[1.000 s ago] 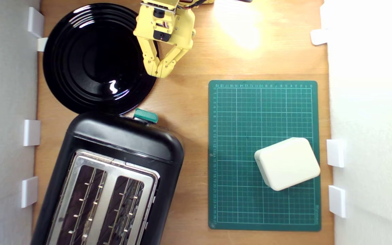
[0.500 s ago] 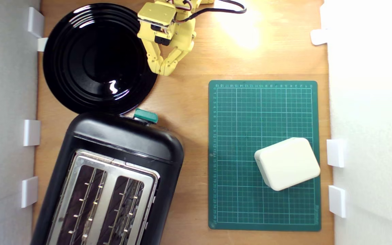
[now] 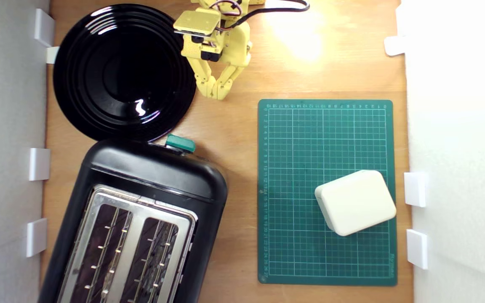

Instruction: Start toaster

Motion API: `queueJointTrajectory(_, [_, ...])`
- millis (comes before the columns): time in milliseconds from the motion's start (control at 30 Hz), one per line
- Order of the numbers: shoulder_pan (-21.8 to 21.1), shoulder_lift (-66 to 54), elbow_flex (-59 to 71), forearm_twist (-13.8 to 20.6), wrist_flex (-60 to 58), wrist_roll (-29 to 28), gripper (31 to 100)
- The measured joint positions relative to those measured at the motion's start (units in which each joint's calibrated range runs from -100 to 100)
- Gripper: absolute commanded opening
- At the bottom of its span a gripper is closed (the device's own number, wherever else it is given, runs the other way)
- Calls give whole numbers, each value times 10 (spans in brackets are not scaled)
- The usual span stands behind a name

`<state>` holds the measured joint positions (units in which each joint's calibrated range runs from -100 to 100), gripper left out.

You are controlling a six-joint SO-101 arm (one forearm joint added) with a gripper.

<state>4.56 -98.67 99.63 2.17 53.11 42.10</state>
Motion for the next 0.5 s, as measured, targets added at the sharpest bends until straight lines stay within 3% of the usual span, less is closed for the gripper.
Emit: queueJointTrajectory(500, [-20, 0, 0, 2, -8, 0, 314])
